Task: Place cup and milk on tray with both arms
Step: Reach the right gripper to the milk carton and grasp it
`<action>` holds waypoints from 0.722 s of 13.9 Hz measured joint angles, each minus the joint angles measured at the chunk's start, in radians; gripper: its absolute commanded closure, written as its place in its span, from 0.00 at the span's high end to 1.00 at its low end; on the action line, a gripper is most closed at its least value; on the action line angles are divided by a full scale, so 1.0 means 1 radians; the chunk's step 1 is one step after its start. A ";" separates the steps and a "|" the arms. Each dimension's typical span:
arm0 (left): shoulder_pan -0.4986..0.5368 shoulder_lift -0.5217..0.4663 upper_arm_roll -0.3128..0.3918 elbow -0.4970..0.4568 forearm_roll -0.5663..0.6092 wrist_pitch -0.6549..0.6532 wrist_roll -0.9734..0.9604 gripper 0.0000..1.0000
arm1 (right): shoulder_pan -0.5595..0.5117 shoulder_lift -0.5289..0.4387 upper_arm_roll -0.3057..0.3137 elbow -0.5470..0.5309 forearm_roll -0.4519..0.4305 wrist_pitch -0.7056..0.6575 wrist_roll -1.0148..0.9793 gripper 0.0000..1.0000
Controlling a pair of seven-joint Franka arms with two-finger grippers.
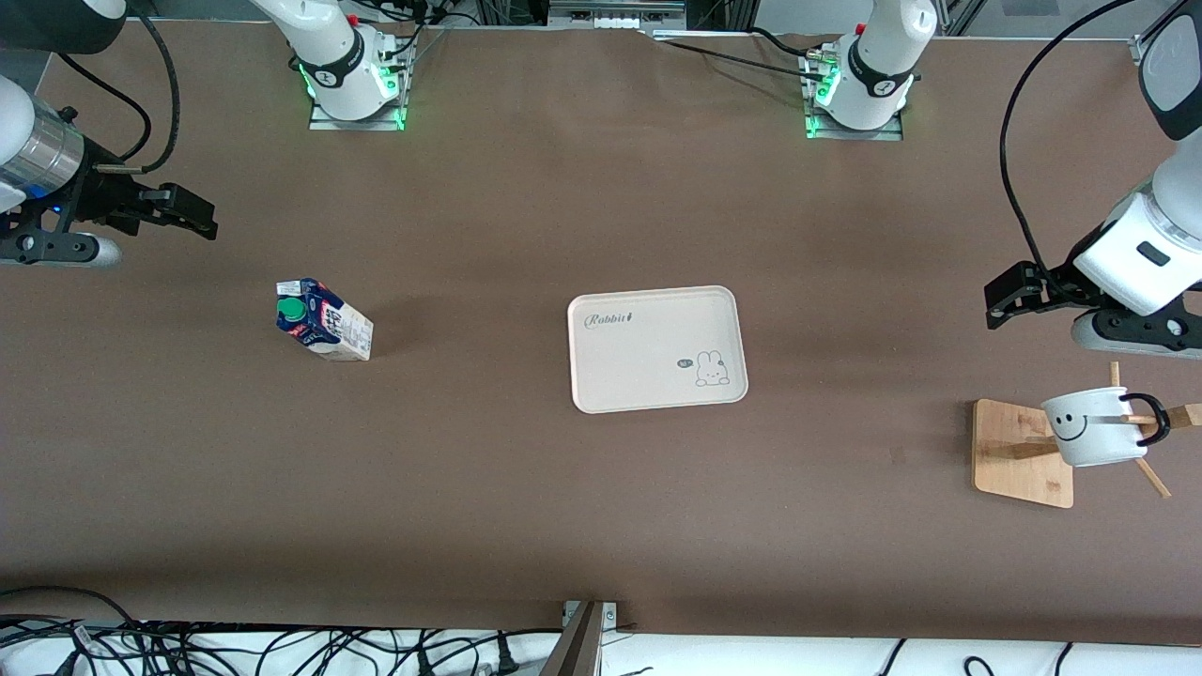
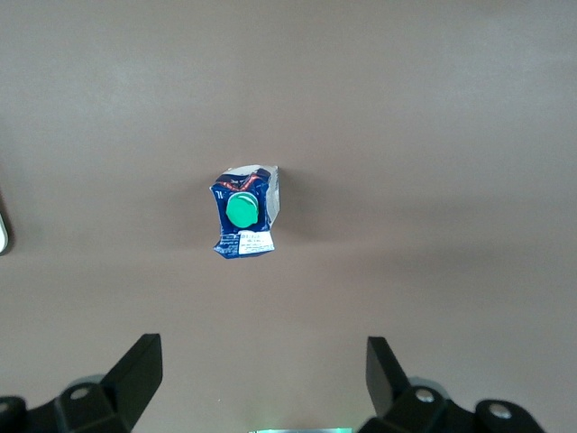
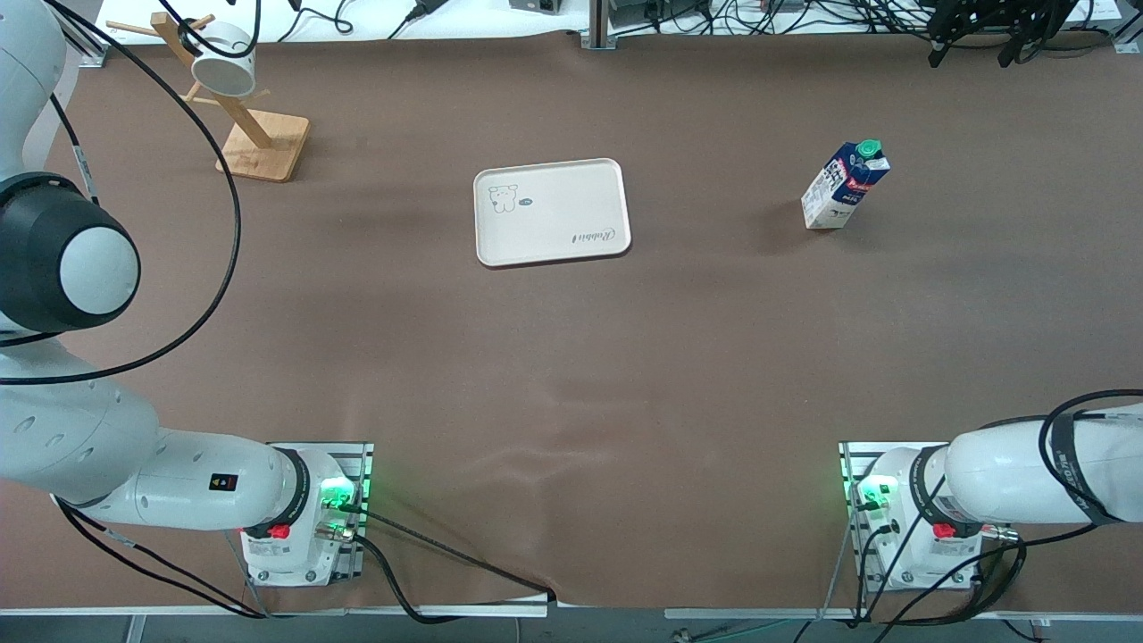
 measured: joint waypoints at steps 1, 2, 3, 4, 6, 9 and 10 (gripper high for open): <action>0.001 0.000 0.000 0.000 0.000 0.000 0.000 1.00 | 0.000 0.001 0.000 0.001 0.000 0.000 0.000 1.00; 0.001 0.000 0.000 0.000 0.000 0.000 -0.002 1.00 | 0.001 0.006 0.000 0.002 0.000 0.000 -0.002 1.00; 0.001 0.000 0.000 0.000 0.000 0.000 -0.010 1.00 | 0.004 0.019 0.003 0.008 0.000 0.000 -0.002 1.00; 0.001 0.000 0.000 0.000 0.000 0.000 -0.029 1.00 | 0.007 0.041 0.005 0.020 -0.002 0.001 -0.002 1.00; 0.001 0.000 -0.001 0.000 0.000 0.000 -0.075 1.00 | 0.011 0.096 0.008 0.041 -0.003 0.001 -0.002 1.00; 0.002 0.001 0.002 0.000 0.001 0.000 -0.091 1.00 | 0.027 0.166 0.009 0.053 -0.004 0.022 -0.005 1.00; 0.002 0.003 0.003 0.000 0.001 0.000 -0.094 1.00 | 0.033 0.177 0.009 0.050 -0.004 0.044 -0.005 1.00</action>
